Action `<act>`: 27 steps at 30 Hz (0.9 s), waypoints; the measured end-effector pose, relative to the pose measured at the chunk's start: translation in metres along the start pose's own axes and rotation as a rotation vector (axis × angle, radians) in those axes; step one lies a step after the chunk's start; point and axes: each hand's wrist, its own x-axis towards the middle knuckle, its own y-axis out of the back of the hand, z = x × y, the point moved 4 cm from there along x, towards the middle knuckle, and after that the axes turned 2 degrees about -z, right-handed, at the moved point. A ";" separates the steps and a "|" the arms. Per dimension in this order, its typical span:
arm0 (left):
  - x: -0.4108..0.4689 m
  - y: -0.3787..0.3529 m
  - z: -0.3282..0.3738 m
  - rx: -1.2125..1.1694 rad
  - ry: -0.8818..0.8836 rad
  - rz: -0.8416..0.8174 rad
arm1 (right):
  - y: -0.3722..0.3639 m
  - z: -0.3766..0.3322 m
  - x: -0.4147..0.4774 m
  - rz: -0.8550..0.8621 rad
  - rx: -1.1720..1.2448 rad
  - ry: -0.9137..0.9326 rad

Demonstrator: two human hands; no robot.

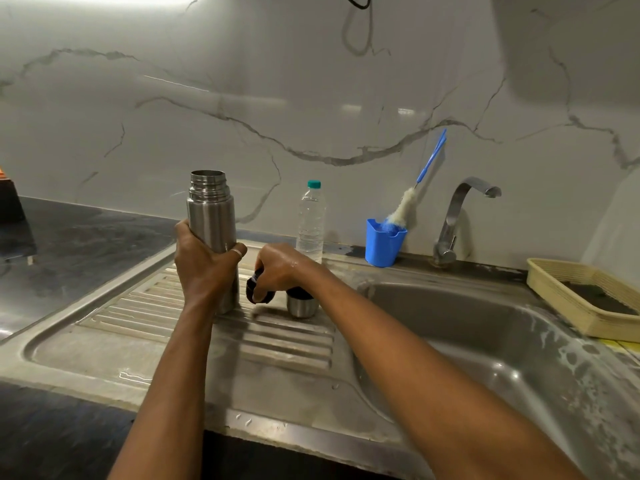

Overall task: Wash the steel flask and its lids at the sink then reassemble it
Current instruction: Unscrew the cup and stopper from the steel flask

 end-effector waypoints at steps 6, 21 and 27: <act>0.000 0.000 0.007 0.004 -0.029 -0.002 | -0.004 -0.002 -0.002 -0.010 -0.076 0.030; -0.007 -0.012 0.080 0.138 -0.303 -0.177 | 0.038 0.048 -0.067 0.185 0.128 -0.051; -0.030 -0.052 0.134 0.411 -0.514 -0.341 | 0.057 0.135 -0.147 0.348 0.325 -0.268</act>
